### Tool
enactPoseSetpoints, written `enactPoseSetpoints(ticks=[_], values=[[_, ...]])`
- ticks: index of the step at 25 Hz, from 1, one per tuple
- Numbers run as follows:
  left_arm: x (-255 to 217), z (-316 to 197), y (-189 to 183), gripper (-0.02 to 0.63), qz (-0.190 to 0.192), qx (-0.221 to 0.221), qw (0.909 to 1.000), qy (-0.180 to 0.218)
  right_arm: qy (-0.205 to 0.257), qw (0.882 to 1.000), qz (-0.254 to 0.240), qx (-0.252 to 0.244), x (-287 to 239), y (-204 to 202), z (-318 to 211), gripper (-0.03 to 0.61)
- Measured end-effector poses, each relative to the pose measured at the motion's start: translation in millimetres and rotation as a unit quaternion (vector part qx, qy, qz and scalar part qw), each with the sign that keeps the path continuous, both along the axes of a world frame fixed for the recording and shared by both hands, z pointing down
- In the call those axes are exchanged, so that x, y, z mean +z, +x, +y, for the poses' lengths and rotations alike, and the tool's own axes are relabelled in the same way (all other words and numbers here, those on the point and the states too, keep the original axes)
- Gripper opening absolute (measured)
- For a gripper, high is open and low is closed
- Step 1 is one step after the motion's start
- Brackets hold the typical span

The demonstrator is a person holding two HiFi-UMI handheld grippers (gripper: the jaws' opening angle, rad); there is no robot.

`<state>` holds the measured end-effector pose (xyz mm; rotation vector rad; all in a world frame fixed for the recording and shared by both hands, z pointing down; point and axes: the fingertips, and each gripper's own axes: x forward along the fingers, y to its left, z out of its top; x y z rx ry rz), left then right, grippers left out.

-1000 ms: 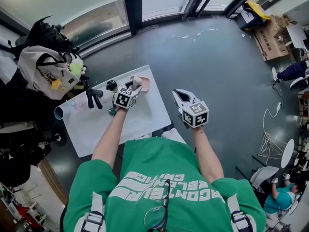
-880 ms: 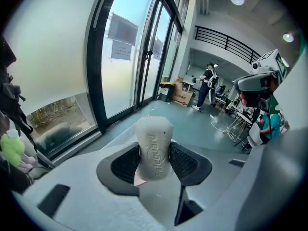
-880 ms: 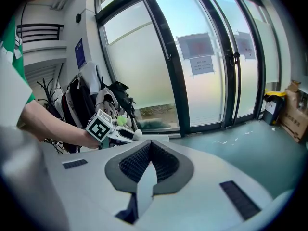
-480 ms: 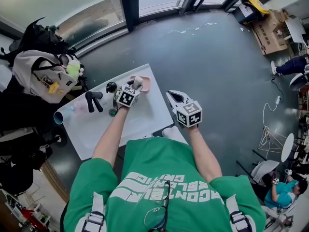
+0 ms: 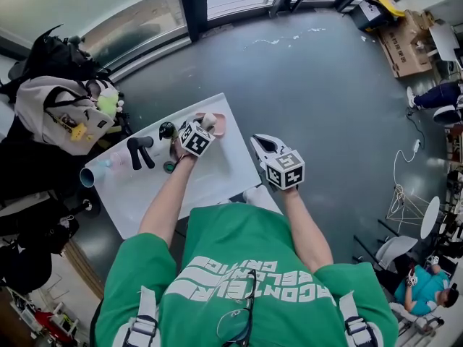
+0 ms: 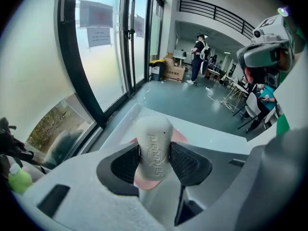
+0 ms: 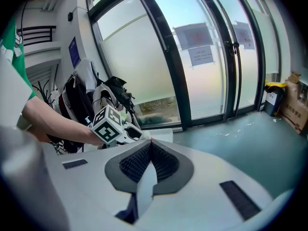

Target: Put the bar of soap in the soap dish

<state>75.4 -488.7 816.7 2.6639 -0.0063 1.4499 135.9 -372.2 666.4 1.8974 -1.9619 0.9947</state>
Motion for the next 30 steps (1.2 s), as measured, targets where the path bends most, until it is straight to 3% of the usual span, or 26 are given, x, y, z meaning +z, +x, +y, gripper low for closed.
enactPoseSetpoints(ticks=[11,25,30], values=[[17.0,5.1,3.0,0.192,-0.016,0.017,0.9997,0.011,-0.009,1.0,-0.007,0.007,7.3,4.1,0.9,0.012],[17.0,13.3,11.4,0.19,-0.004,0.033,0.9992,0.02,-0.009,1.0,-0.009,0.007,7.5,7.4,5.2,0.012],[1.0,15.7,11.9,0.159,0.012,0.015,0.9994,0.028,-0.003,1.0,-0.008,-0.002,0.3,7.6,6.1,0.012]])
